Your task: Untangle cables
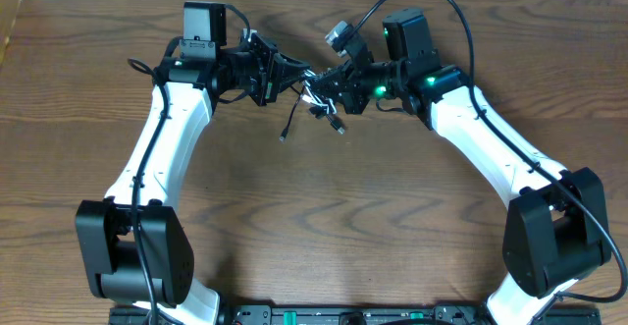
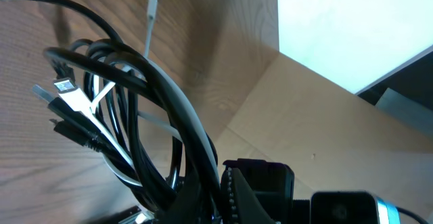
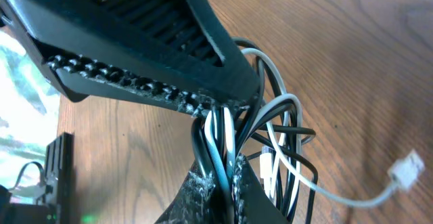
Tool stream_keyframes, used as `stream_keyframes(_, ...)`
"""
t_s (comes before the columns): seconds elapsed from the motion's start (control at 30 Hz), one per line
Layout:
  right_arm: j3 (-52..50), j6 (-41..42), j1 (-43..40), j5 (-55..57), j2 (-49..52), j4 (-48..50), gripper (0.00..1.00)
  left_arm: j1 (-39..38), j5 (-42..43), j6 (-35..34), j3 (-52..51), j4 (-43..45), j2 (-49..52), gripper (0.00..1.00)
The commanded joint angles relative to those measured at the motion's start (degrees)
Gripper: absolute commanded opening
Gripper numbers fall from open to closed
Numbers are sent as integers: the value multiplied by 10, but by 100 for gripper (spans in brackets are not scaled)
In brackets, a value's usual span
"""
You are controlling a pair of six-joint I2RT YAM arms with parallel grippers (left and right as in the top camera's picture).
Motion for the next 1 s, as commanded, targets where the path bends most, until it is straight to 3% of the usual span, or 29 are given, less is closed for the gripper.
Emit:
stream_keyframes(0.0, 6, 57, -19, 30, 5, 0, 1, 4, 15, 69, 2, 3, -3, 8)
stream_keyframes(0.1, 6, 86, -33, 26, 5, -2, 1, 11, -6, 159, 2, 3, -3, 13)
stream_keyframes(0.2, 6, 94, -43, 19, 5, -7, 1, 20, -8, 283, 2, 1, -3, 39)
stream_keyframes(0.3, 6, 113, -49, 20, 5, -13, 1, 22, -22, 434, 2, -4, -3, 45)
stream_keyframes(0.53, 6, 153, -49, 17, 5, -22, 1, -20, -116, 518, 2, -40, -3, 45)
stream_keyframes(0.67, 6, 162, -56, -26, 5, -21, 1, -52, -184, 522, 2, -35, -3, 39)
stream_keyframes(0.97, 6, 170, -93, -164, 5, -33, 1, -82, -192, 519, 2, 13, -3, 38)
